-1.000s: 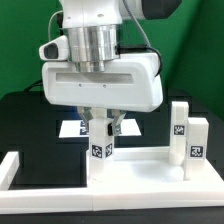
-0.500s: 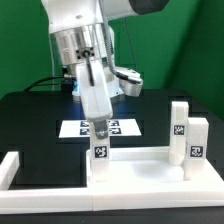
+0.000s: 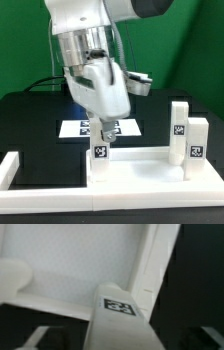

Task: Assemble desk

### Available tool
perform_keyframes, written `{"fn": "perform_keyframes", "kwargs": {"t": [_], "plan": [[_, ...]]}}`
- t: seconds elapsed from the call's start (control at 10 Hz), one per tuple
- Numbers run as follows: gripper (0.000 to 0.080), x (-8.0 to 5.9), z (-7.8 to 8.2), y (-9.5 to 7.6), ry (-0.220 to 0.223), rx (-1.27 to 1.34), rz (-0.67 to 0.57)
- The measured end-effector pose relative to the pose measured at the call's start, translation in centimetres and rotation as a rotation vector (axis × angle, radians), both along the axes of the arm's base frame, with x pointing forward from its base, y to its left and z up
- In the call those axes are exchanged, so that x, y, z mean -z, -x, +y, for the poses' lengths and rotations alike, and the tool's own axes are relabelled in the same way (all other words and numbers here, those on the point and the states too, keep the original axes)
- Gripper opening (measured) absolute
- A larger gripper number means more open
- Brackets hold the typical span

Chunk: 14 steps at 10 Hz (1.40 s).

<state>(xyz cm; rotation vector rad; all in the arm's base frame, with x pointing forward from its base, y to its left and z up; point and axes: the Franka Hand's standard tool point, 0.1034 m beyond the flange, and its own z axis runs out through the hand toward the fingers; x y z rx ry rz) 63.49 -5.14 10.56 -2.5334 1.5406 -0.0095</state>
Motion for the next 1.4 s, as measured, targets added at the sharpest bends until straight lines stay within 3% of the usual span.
{"fn": "perform_keyframes", "kwargs": {"t": [0.1,0.2,0.3,0.6,0.8,1.0,1.1,1.2,1.4], "plan": [[0.063,0.06,0.09,0.06,0.008,-0.083,-0.012],[0.0644,0.07,0.01,0.07,0.015,-0.154,-0.022],[0.0644,0.08,-0.05,0.08,0.02,-0.193,-0.028],[0.0648,-0.26,0.08,0.08,0.115,-0.693,-0.061],[0.0648,-0.21,0.19,0.13,0.124,-0.756,-0.063],[0.0403,-0.17,0.14,0.15,0.123,-0.739,-0.06],[0.0403,-0.13,0.04,0.19,0.121,-0.704,-0.054],[0.0294,-0.11,-0.18,0.25,0.117,-0.624,-0.043],[0.0294,-0.09,-0.02,0.22,0.101,-0.385,-0.015]]}}
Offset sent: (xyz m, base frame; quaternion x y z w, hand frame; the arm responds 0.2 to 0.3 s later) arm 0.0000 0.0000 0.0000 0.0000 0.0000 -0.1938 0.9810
